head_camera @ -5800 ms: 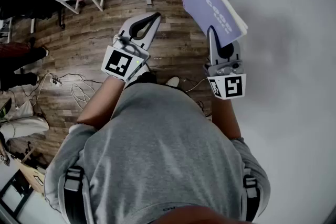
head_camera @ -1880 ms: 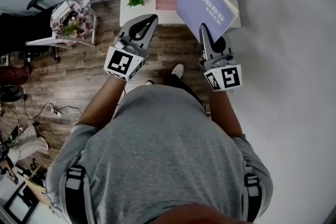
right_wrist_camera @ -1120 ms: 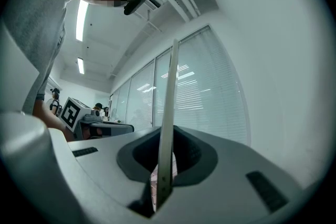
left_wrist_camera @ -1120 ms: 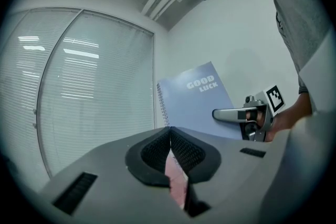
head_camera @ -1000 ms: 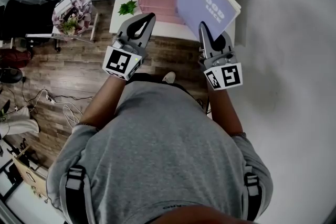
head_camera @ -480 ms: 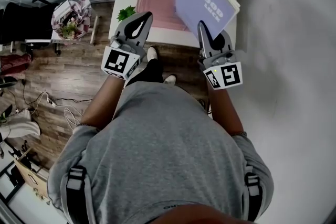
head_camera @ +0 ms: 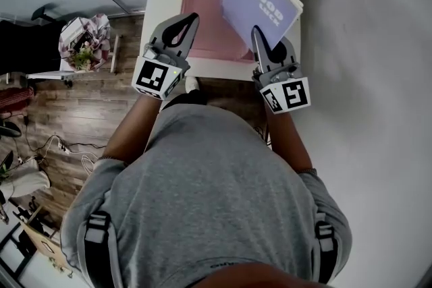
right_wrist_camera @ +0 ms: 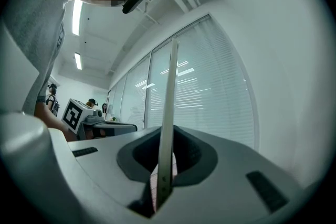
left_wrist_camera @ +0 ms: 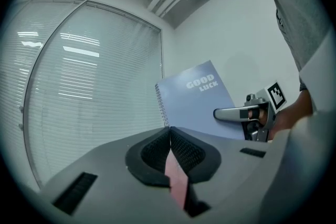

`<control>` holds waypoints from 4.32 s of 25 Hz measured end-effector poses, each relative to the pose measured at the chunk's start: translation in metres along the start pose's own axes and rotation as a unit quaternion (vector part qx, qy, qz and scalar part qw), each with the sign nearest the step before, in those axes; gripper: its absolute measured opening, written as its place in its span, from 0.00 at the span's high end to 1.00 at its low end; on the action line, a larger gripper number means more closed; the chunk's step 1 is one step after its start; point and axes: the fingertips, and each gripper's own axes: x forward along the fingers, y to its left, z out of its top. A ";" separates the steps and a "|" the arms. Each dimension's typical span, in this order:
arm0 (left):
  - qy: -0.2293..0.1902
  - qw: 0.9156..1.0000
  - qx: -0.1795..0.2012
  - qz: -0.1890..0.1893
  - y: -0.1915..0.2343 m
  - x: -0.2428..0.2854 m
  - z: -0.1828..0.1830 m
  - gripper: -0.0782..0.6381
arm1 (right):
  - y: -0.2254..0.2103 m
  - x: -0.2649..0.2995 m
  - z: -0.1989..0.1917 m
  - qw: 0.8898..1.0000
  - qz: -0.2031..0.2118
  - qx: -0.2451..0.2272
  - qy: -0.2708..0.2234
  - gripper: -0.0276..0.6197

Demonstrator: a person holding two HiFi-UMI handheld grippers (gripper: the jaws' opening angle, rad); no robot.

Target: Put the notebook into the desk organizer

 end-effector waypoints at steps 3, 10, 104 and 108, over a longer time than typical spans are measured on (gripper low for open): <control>-0.005 1.000 -0.002 -0.005 0.020 0.011 -0.002 0.86 | -0.006 0.022 -0.003 1.000 -0.001 0.007 0.006 0.90; -0.002 1.000 -0.010 -0.021 0.055 0.029 -0.007 0.86 | -0.012 0.058 -0.008 1.000 -0.007 0.020 0.021 0.90; 0.018 0.996 -0.044 -0.071 0.074 0.076 -0.046 0.86 | -0.030 0.121 -0.207 0.884 -0.066 0.226 0.404 0.80; 0.021 0.995 -0.043 -0.085 0.072 0.076 -0.049 0.86 | -0.033 0.121 -0.207 0.888 -0.089 0.181 0.414 0.79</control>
